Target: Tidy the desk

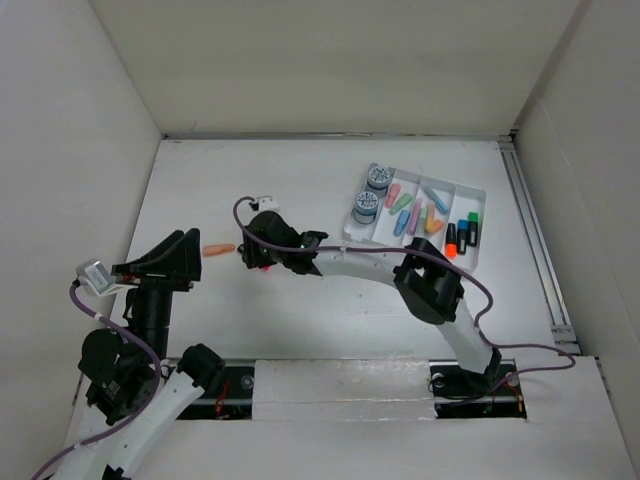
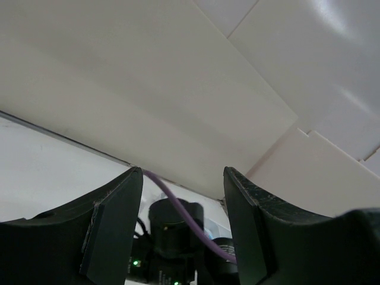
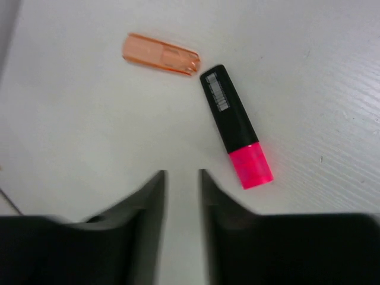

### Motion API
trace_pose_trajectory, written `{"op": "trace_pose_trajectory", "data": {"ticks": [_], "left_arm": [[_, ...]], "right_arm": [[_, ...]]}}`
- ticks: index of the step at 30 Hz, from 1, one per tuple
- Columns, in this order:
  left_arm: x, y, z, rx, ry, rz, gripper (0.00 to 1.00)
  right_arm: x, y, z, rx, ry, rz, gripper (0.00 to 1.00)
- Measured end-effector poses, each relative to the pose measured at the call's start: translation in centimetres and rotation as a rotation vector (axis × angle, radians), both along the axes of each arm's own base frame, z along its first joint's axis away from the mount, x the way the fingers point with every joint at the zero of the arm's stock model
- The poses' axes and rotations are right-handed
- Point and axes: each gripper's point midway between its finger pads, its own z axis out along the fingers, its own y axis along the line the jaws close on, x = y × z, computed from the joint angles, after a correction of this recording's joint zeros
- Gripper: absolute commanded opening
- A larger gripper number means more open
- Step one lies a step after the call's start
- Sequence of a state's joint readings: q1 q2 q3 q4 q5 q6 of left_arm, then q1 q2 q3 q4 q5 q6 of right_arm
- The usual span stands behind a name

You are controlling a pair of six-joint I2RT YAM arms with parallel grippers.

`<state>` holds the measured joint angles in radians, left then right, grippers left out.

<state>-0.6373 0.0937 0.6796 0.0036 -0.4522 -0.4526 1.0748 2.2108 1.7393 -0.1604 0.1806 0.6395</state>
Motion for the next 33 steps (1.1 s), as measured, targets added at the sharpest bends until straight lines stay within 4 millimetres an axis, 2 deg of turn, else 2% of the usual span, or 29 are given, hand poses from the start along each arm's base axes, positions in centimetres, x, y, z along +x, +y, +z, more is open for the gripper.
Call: {"op": "trace_pose_trajectory", "data": {"ticks": [3,6,10,12,14,17,18,22,25,27,31,33], "left_arm": [[0.0,0.0,0.0,0.0,0.0,0.0,0.52],[0.0,0.0,0.0,0.0,0.0,0.0,0.52],[0.0,0.0,0.0,0.0,0.0,0.0,0.52],[0.0,0.0,0.0,0.0,0.0,0.0,0.52],[0.0,0.0,0.0,0.0,0.0,0.0,0.52],[0.0,0.0,0.0,0.0,0.0,0.0,0.52],[0.0,0.0,0.0,0.0,0.0,0.0,0.52],[0.0,0.0,0.0,0.0,0.0,0.0,0.52],[0.0,0.0,0.0,0.0,0.0,0.0,0.52],[0.0,0.0,0.0,0.0,0.0,0.0,0.53],[0.0,0.0,0.0,0.0,-0.001,-0.001,0.53],[0.0,0.0,0.0,0.0,-0.001,-0.001,0.53]], "right_arm": [[0.9,-0.1,3.2,0.033,-0.068,0.002,0.68],[1.5,-0.1,3.2,0.022,-0.084,-0.009,0.69],[3.0,0.6,0.8,-0.032,-0.089,-0.033,0.69],[3.5,0.8,-1.5,-0.076,-0.083,-0.04,0.69],[3.4,0.4,-4.7,-0.152,-0.066,-0.037,0.69],[3.5,0.9,-4.5,-0.172,-0.096,-0.035,0.68],[3.5,0.9,-4.5,-0.184,-0.103,-0.036,0.67],[3.5,0.2,-5.3,-0.244,-0.134,-0.055,0.46],[3.5,-0.2,-5.4,-0.276,-0.158,-0.073,0.37],[3.6,-0.5,-5.4,-0.293,-0.178,-0.09,0.35],[4.1,-1.2,-5.4,-0.337,-0.23,-0.136,0.17],[4.3,-1.6,-5.3,-0.352,-0.248,-0.161,0.14]]}}
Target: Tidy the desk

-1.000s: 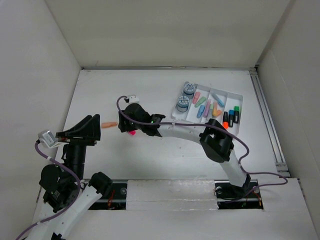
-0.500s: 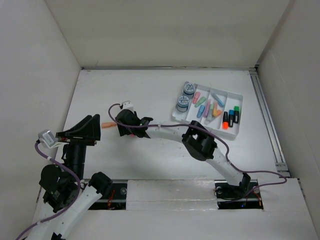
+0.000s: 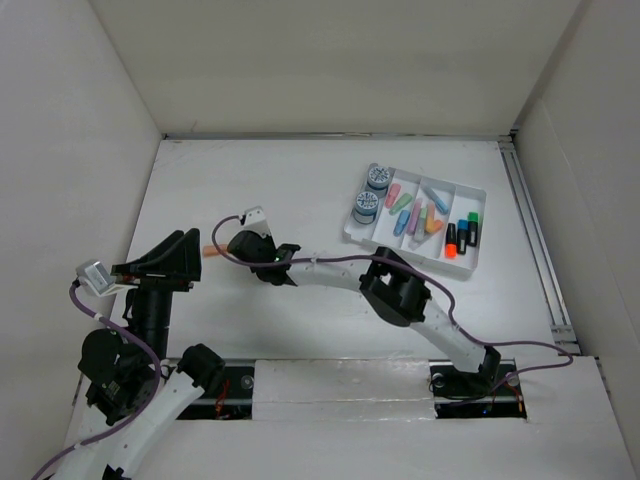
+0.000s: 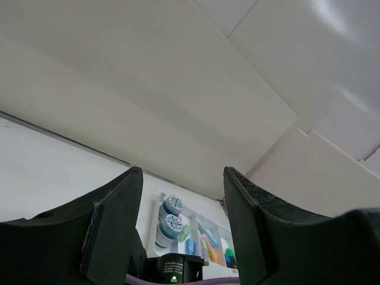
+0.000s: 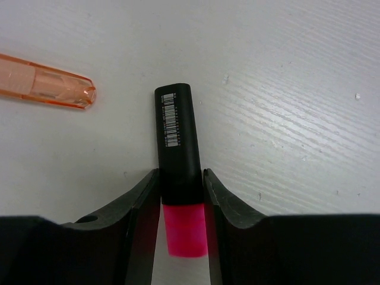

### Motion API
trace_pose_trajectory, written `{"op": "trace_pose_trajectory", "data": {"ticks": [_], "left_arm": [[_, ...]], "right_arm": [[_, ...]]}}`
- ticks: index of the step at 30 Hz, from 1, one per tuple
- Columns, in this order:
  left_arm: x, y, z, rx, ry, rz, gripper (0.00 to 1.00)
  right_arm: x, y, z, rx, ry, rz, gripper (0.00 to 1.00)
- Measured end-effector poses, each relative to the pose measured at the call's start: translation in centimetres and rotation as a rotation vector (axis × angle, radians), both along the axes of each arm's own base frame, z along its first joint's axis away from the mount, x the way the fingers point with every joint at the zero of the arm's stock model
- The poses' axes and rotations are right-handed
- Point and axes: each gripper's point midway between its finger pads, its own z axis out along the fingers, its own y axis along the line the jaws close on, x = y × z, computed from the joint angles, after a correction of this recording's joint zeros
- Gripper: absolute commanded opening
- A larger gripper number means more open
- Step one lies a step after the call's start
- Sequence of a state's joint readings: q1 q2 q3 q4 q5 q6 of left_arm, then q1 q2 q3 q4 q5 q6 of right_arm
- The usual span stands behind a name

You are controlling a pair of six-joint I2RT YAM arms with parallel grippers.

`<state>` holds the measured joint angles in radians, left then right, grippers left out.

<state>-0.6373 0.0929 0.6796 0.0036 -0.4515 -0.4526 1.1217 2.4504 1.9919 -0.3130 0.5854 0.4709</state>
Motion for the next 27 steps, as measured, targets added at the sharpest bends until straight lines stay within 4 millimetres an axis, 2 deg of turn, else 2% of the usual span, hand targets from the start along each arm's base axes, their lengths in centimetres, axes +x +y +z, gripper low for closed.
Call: {"op": "trace_pose_trajectory", "data": {"ticks": [4,9,12,15,16,17,18,21,22,27], "left_arm": [[0.0,0.0,0.0,-0.001,-0.001,0.0,0.53],[-0.1,0.0,0.1,-0.001,-0.005,-0.003,0.53],[-0.2,0.0,0.1,0.001,-0.006,-0.006,0.53],[-0.2,0.0,0.1,0.002,-0.007,-0.006,0.53],[-0.2,0.0,0.1,0.002,-0.007,-0.006,0.53],[-0.2,0.0,0.1,0.002,-0.007,-0.006,0.53],[-0.2,0.0,0.1,0.001,-0.008,-0.006,0.53],[-0.2,0.0,0.1,0.002,-0.008,-0.008,0.53],[-0.2,-0.1,0.1,0.002,-0.009,-0.009,0.53],[-0.2,-0.1,0.1,0.004,-0.01,-0.013,0.53]], "right_arm": [[-0.4,-0.5,-0.1,0.022,-0.003,-0.02,0.11],[-2.4,-4.1,0.7,0.106,0.103,-0.019,0.08],[-1.6,-6.5,3.7,0.25,0.144,-0.042,0.09],[0.8,-10.1,8.4,0.42,0.123,-0.104,0.09],[1.1,-9.9,9.4,0.47,0.118,-0.104,0.1],[2.5,-13.4,11.2,0.505,0.086,-0.163,0.1],[3.3,-15.3,12.5,0.561,0.06,-0.2,0.1],[4.9,-22.0,14.5,0.657,0.017,-0.324,0.1],[5.4,-24.3,14.7,0.683,0.005,-0.371,0.1],[7.9,-39.4,13.3,0.742,-0.05,-0.694,0.1]]}}
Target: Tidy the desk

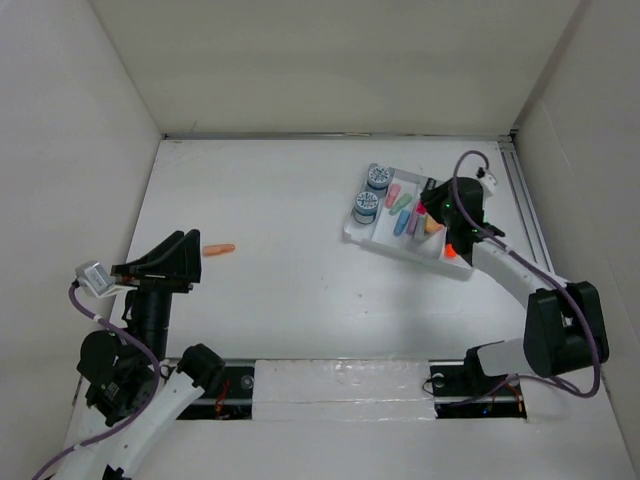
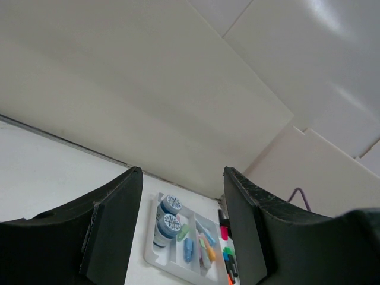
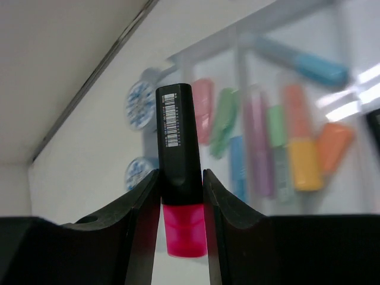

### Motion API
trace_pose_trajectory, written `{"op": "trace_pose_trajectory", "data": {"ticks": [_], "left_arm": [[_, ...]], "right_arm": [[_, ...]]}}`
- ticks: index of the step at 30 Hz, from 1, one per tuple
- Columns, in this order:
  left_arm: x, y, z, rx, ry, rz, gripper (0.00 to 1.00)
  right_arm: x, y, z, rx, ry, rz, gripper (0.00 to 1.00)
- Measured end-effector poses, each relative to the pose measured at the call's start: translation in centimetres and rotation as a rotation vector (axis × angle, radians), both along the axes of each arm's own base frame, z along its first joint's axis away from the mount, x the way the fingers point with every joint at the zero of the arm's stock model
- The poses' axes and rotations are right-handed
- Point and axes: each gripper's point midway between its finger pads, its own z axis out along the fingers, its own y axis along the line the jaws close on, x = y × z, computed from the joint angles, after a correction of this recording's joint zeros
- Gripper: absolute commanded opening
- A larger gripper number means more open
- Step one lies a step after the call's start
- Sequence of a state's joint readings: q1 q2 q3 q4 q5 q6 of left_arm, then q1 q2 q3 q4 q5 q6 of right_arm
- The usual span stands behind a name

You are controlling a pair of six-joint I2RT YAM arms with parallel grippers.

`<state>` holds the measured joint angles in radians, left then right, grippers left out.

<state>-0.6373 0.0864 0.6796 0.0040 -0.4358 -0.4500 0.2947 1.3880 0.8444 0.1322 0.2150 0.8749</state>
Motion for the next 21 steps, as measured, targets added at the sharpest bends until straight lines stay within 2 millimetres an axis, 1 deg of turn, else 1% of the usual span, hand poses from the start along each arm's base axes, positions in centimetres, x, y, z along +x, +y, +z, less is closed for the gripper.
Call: {"op": "trace_pose_trajectory", "data": {"ticks": [2,3,6,7,9,10,11,14,15,16,17,18,19,21], "left_arm": [[0.0,0.0,0.0,0.001,0.0,-0.001,0.53],[0.0,-0.1,0.0,0.001,0.0,-0.002,0.53],[0.1,-0.2,0.0,0.005,0.002,-0.005,0.53],[0.1,-0.2,-0.1,0.006,0.003,-0.006,0.53],[0.2,-0.3,-0.2,0.01,0.008,-0.006,0.53],[0.3,-0.4,-0.2,0.012,0.011,-0.007,0.53],[0.4,-0.5,-0.2,0.015,0.013,-0.009,0.53],[0.7,-0.8,-0.5,0.025,0.024,-0.012,0.53],[0.8,-0.9,-0.5,0.029,0.027,-0.015,0.53],[0.8,-1.0,-0.5,0.031,0.029,-0.017,0.53],[0.9,-1.1,-0.6,0.033,0.031,-0.019,0.53],[0.9,-1.2,-0.6,0.036,0.032,-0.021,0.53],[1.0,-1.3,-0.6,0.038,0.032,-0.025,0.53],[1.0,-1.5,-0.7,0.043,0.034,-0.032,0.53]], "right_arm": [[0.1,-4.5,-1.1,0.02,0.028,-0.094,0.1],[-0.1,-6.3,-1.7,0.033,0.045,-0.126,0.1],[-0.8,-10.5,-3.8,0.071,0.098,-0.189,0.1],[-1.2,-11.7,-4.4,0.09,0.116,-0.202,0.11],[-1.6,-13.8,-5.3,0.131,0.141,-0.23,0.14],[-1.7,-14.6,-5.6,0.151,0.149,-0.237,0.17],[-1.7,-15.0,-5.9,0.17,0.158,-0.236,0.19],[-1.8,-14.6,-7.5,0.223,0.203,-0.2,0.27],[-1.9,-14.4,-8.0,0.242,0.216,-0.186,0.33],[-2.1,-14.2,-8.4,0.262,0.227,-0.175,0.45],[-2.3,-14.1,-8.8,0.281,0.238,-0.171,0.49],[-2.6,-14.1,-9.0,0.29,0.244,-0.17,0.52],[-2.9,-14.2,-9.1,0.298,0.247,-0.175,0.58],[-3.2,-14.3,-8.7,0.307,0.236,-0.182,0.61]]}}
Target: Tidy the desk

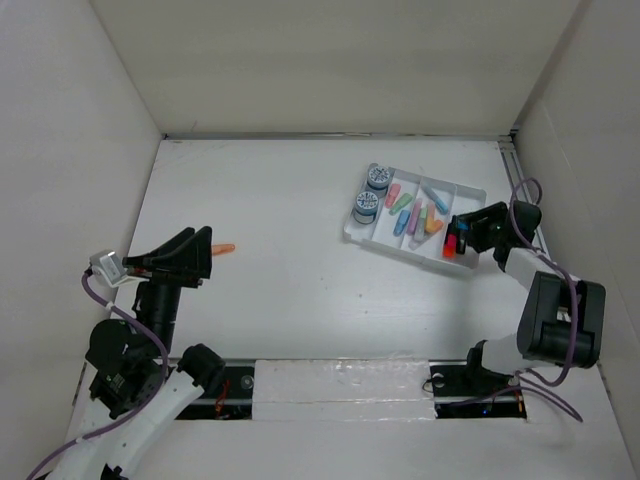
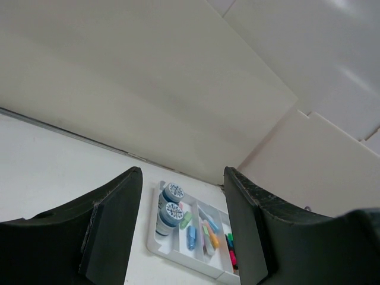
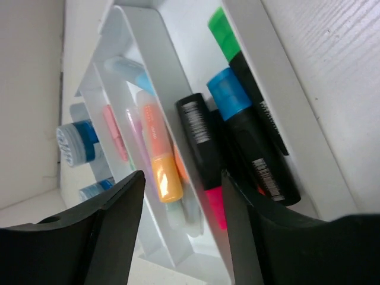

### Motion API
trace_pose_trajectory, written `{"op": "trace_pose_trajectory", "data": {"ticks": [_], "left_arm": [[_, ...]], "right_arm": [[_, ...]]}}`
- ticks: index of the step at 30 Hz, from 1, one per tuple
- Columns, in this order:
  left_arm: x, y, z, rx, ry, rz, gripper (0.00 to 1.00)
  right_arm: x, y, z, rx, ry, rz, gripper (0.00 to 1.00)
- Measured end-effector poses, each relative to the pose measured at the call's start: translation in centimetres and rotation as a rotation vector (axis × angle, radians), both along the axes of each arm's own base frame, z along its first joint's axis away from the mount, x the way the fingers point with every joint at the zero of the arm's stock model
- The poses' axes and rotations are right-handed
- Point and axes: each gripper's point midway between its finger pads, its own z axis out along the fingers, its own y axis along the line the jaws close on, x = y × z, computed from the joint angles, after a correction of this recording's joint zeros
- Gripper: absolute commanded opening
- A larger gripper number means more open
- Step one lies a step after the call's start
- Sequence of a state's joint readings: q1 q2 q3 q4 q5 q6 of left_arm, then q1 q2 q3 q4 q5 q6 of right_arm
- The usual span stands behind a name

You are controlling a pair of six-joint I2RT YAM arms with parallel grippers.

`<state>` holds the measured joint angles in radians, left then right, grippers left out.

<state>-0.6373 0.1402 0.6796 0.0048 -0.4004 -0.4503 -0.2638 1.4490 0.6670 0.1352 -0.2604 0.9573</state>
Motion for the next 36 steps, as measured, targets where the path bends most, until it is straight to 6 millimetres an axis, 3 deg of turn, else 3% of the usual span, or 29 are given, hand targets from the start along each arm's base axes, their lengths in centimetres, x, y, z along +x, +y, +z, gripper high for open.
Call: {"op": "trace_pose_trajectory", "data": {"ticks": [3,6,8,10,12,14,15,16,18,20,23,25,26,28,31,36], "left_arm": [[0.0,-0.1,0.0,0.002,-0.001,-0.004,0.53],[0.0,-0.1,0.0,0.002,-0.002,-0.006,0.53],[0.0,-0.2,0.1,0.002,-0.003,-0.007,0.53],[0.0,-0.2,0.1,0.002,-0.003,-0.007,0.53],[0.0,-0.1,0.1,0.002,-0.003,-0.007,0.53],[0.0,-0.1,0.1,0.001,-0.002,-0.004,0.53],[0.0,-0.1,0.0,0.001,-0.001,-0.003,0.53],[0.0,0.0,0.0,-0.001,-0.001,0.0,0.53],[0.0,0.1,0.1,-0.004,-0.001,0.006,0.53],[0.0,0.3,0.1,-0.009,-0.003,0.013,0.53],[-0.3,0.7,0.3,-0.02,-0.01,0.022,0.53],[-0.4,1.0,0.4,-0.028,-0.016,0.03,0.53],[-0.5,1.1,0.5,-0.032,-0.021,0.03,0.53],[-0.7,1.2,0.6,-0.036,-0.025,0.032,0.53],[-0.9,1.4,0.7,-0.043,-0.031,0.035,0.53],[-1.2,1.8,0.9,-0.057,-0.045,0.041,0.53]], "right_arm": [[-0.2,0.1,2.1,-0.014,-0.059,-0.008,0.61],[0.1,1.2,5.4,-0.044,-0.154,0.014,0.38],[0.4,3.9,7.1,-0.07,-0.211,0.08,0.21],[0.6,9.0,8.2,-0.094,-0.245,0.205,0.07],[0.5,16.1,8.9,-0.109,-0.265,0.389,0.0],[0.1,23.5,9.2,-0.131,-0.282,0.568,0.0],[-0.2,29.2,9.4,-0.153,-0.3,0.697,0.0],[-0.3,30.3,9.4,-0.151,-0.304,0.721,0.0],[-1.1,36.6,8.7,-0.185,-0.311,0.857,0.01],[-1.9,41.9,7.8,-0.223,-0.317,0.968,0.04],[-3.0,48.6,6.1,-0.282,-0.328,1.111,0.34],[-4.3,52.4,4.8,-0.329,-0.343,1.203,0.73],[-5.1,54.5,4.0,-0.364,-0.366,1.258,0.73],[-6.1,56.6,2.7,-0.423,-0.349,1.342,0.81],[-5.0,60.4,2.8,-0.462,-0.419,1.388,0.83],[-2.7,62.2,2.6,-0.497,-0.462,1.381,0.88]]}}
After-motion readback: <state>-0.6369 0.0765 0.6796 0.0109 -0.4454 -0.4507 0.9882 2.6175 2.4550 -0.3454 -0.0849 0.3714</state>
